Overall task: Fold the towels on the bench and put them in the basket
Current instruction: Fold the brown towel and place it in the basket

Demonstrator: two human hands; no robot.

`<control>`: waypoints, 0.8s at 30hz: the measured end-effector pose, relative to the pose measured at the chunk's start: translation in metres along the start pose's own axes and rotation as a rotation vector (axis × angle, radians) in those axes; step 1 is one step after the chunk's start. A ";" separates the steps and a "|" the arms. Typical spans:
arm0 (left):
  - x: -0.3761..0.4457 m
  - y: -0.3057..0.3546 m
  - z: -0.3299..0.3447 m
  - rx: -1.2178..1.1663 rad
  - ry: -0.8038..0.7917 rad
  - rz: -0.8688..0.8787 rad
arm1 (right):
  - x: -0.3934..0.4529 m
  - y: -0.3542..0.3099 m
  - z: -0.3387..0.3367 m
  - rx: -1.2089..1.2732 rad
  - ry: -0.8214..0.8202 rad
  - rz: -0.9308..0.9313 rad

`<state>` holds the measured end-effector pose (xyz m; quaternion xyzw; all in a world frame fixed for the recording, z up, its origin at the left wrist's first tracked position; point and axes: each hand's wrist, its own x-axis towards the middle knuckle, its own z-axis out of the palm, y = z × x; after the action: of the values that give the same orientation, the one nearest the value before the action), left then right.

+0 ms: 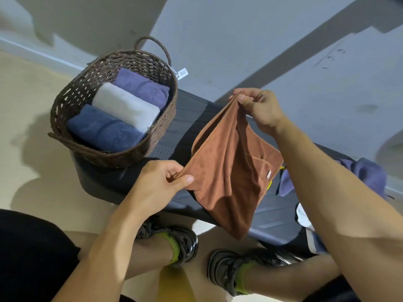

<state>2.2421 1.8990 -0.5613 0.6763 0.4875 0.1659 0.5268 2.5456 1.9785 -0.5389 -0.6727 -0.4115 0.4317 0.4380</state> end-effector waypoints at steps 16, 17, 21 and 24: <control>-0.001 0.003 0.011 -0.435 0.005 0.038 | -0.020 -0.002 -0.018 -0.080 0.308 -0.107; -0.003 0.004 0.012 -0.435 -0.024 0.051 | -0.021 -0.004 -0.019 -0.103 0.324 -0.143; -0.009 0.010 0.023 -0.432 -0.130 -0.030 | -0.014 -0.015 -0.011 -0.246 0.350 -0.277; -0.009 0.000 0.030 -0.505 -0.153 -0.242 | 0.006 -0.020 0.009 -0.551 0.156 -0.296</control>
<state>2.2600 1.8753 -0.5703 0.4709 0.4668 0.1667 0.7297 2.5354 1.9922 -0.5234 -0.7298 -0.5715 0.1825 0.3278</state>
